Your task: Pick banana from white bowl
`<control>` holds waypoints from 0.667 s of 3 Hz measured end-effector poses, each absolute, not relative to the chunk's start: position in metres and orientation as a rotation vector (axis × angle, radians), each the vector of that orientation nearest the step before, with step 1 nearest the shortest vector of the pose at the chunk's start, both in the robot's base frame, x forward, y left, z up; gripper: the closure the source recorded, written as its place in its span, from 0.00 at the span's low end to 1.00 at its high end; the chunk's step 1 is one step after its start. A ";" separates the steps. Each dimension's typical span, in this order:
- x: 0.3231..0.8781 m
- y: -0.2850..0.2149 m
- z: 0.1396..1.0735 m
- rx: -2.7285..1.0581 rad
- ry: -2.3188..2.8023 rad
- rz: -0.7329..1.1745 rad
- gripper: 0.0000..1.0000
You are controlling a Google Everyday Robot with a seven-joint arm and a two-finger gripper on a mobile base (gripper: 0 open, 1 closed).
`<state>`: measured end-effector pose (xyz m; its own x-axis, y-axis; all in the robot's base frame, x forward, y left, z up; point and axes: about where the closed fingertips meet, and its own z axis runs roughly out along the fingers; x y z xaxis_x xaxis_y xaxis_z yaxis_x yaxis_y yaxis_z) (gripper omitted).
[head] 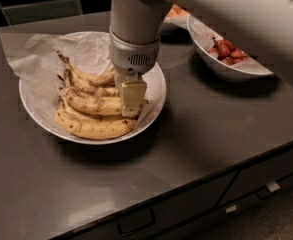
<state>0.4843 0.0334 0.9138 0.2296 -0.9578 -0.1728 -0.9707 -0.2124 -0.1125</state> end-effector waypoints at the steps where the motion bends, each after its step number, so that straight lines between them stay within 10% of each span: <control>1: 0.482 0.033 0.926 -2.283 1.824 0.041 0.46; 2: 0.482 0.033 0.928 -2.282 1.827 0.021 0.46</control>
Offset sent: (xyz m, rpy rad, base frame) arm -0.0051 -0.0059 0.0177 -0.0417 -0.0528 -0.0167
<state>0.4819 0.0326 0.9283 0.2279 -0.9626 -0.1464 -0.9658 -0.2044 -0.1598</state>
